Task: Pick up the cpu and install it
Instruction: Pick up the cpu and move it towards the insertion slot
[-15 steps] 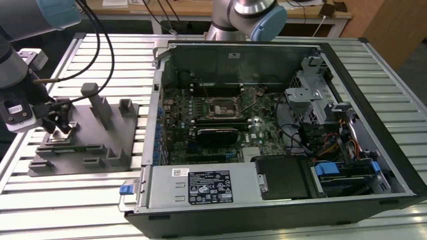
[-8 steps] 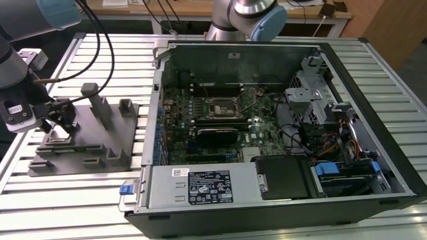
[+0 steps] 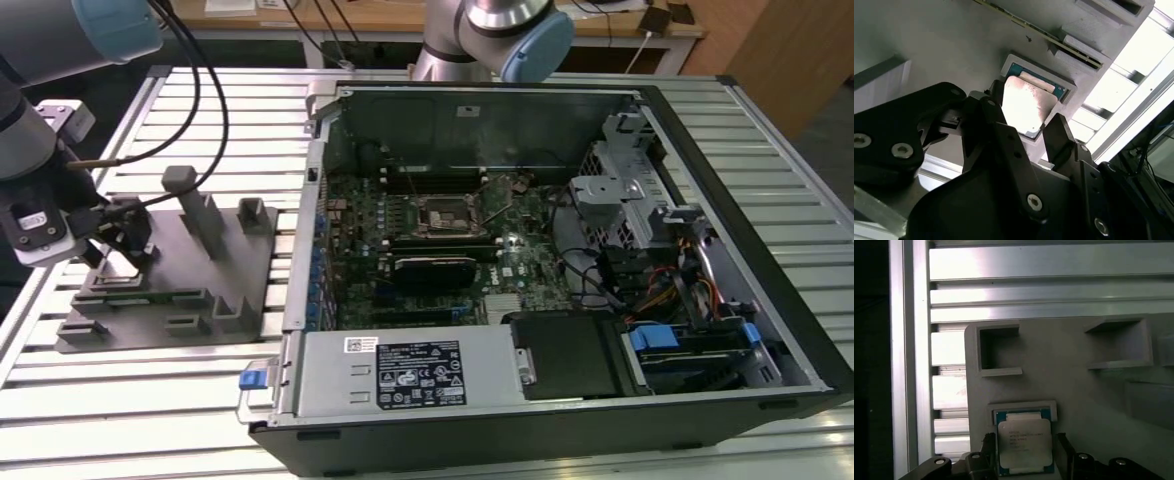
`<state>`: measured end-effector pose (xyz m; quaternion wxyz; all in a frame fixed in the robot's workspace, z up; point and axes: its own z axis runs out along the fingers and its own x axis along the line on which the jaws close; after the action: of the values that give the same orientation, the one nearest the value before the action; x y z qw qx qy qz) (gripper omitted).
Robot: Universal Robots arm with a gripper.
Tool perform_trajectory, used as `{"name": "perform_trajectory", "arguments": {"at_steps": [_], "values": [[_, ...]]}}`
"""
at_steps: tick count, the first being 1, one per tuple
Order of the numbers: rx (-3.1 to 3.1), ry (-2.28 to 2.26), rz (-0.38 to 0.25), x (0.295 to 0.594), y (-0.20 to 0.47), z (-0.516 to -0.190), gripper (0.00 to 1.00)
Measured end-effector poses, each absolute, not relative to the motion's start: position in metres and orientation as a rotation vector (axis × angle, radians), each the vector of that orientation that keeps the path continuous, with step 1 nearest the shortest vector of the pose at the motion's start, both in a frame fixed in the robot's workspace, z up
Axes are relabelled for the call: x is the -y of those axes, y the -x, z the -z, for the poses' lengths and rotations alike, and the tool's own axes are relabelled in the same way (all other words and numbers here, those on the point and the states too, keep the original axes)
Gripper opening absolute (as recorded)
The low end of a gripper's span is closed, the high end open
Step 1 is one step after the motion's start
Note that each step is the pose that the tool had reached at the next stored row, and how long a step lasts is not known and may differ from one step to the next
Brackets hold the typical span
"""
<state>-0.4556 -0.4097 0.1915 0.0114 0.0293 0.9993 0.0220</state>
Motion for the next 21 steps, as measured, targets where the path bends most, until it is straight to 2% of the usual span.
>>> {"name": "perform_trajectory", "arguments": {"at_steps": [13, 15, 16, 21], "values": [[-3.117, -0.083, -0.069, 0.4098, 0.4549, -0.1893, 0.59], [-3.117, -0.083, -0.069, 0.4097, 0.4548, -0.1893, 0.6], [-3.117, -0.083, -0.069, 0.4097, 0.4548, -0.1893, 0.66], [-3.118, -0.066, -0.069, 0.4097, 0.4548, -0.1877, 0.66]]}}
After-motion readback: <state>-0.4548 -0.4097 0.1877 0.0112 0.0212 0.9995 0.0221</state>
